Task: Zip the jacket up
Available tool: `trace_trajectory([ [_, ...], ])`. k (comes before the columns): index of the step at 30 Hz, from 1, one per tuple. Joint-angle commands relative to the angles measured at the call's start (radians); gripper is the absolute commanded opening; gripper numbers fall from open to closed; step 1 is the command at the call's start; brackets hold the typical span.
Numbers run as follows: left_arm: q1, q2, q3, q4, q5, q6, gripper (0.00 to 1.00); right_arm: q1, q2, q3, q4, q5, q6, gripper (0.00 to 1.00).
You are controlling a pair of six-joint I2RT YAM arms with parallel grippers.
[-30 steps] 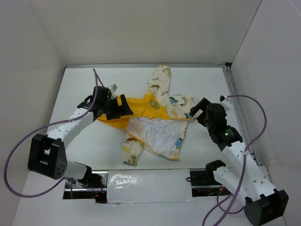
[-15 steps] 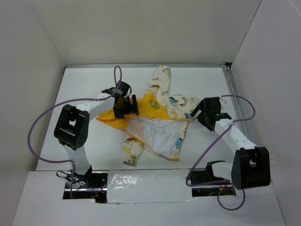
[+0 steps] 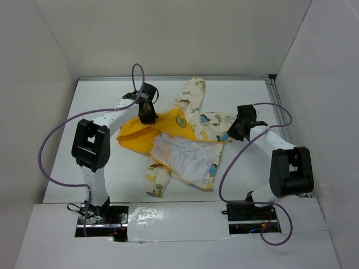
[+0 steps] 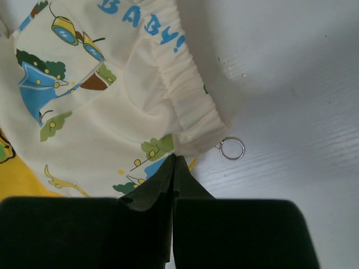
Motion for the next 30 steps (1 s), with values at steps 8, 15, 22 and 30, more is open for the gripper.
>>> trace_trajectory([
  [8, 0.108, -0.326, -0.170, 0.222, 0.144, 0.112, 0.00, 0.091, -0.108, 0.055, -0.062, 0.139, -0.027, 0.00],
  [15, 0.222, -0.409, -0.198, 0.271, 0.210, 0.108, 0.00, 0.167, -0.145, 0.042, 0.019, -0.044, -0.089, 0.00],
  [22, 0.311, -0.234, -0.110, 0.173, 0.222, 0.065, 0.00, 0.256, 0.032, 0.162, -0.045, -0.103, -0.082, 0.00],
  [30, 0.342, -0.189, -0.067, 0.115, 0.342, 0.100, 0.97, 0.361, 0.067, 0.243, -0.114, 0.038, -0.090, 0.74],
])
